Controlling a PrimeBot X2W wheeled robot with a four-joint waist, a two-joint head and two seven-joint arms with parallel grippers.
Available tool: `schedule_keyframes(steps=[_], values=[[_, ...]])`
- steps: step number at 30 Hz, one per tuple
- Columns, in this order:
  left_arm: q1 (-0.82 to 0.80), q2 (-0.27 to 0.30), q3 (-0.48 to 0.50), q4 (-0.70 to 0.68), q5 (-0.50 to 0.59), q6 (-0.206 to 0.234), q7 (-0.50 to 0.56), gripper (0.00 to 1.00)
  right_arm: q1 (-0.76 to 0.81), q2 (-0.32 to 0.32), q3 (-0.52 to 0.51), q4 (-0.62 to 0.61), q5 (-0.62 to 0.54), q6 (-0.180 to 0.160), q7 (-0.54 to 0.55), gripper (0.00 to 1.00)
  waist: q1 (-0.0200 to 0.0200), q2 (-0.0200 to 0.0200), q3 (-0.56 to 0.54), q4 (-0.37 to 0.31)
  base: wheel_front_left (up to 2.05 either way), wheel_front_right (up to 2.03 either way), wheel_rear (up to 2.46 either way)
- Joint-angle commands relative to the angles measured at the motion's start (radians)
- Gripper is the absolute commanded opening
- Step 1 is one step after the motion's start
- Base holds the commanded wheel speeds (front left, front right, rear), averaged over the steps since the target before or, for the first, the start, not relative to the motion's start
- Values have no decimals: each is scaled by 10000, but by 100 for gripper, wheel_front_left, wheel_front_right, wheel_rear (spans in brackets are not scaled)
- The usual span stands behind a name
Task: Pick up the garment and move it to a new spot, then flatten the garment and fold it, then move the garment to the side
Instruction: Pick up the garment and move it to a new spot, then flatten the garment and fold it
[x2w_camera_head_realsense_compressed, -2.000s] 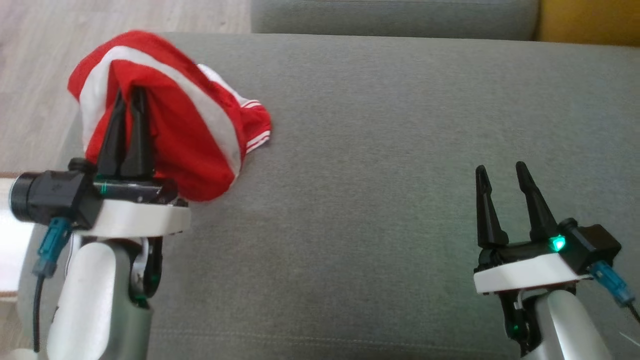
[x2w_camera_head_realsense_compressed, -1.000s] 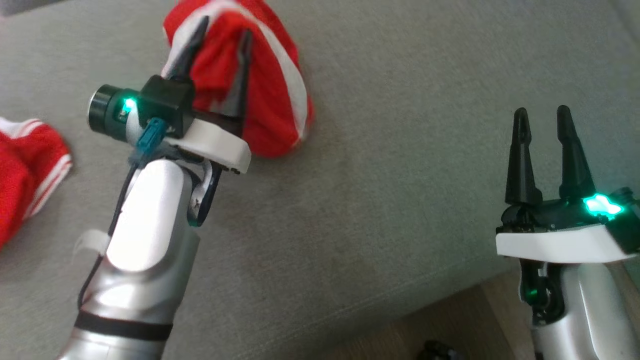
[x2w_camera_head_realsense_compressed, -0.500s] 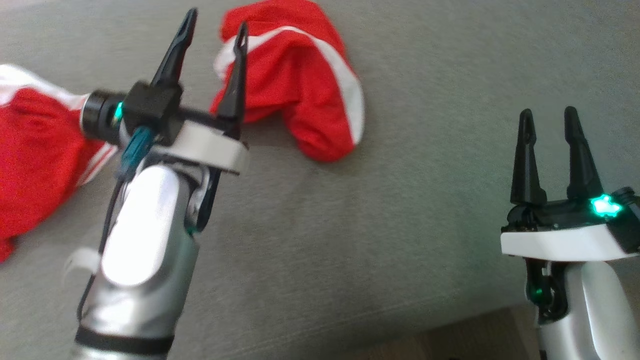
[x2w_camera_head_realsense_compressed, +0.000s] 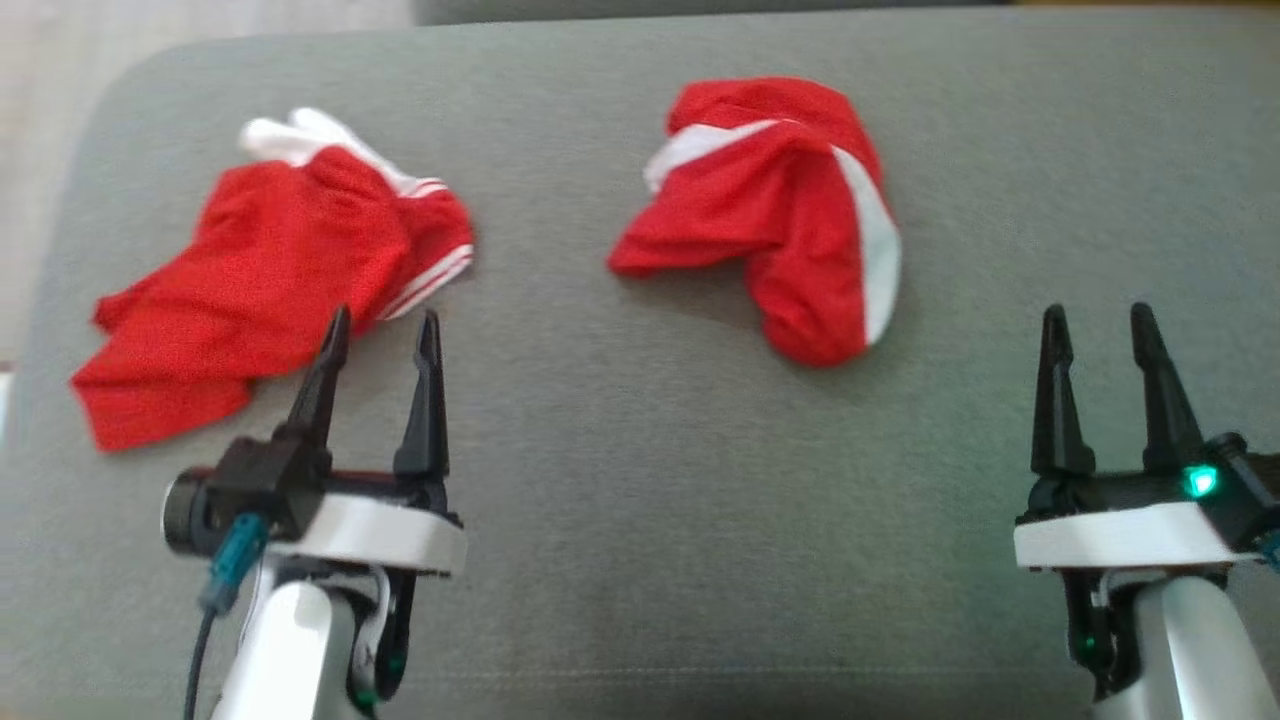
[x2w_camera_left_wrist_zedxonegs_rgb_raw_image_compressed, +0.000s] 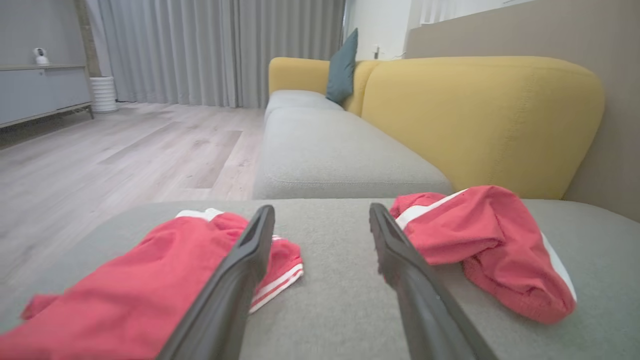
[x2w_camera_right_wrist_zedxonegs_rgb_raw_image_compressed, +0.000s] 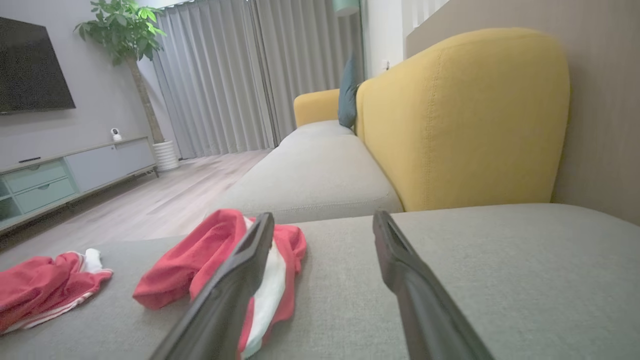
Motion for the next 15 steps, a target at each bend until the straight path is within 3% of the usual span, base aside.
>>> schedule_keyframes(steps=[1, 8, 15], values=[[-403, 12, 369, -472, -24, 26, -52, 100, -199, -56, 245, -306, -101, 42, -63, 100, 1, -1, -192, 402, 0, 0, 0], [-410, -56, -31, -620, -20, -97, -52, 100, -530, -56, 628, -219, -1044, 42, -62, 100, 1, -1, -90, 1017, 0, 0, 0], [-428, -67, -530, -596, -369, 50, -53, 100, -1671, -56, 2059, 486, -3415, 42, 864, 100, 1, -1, 134, 1701, 0, 0, 0]])
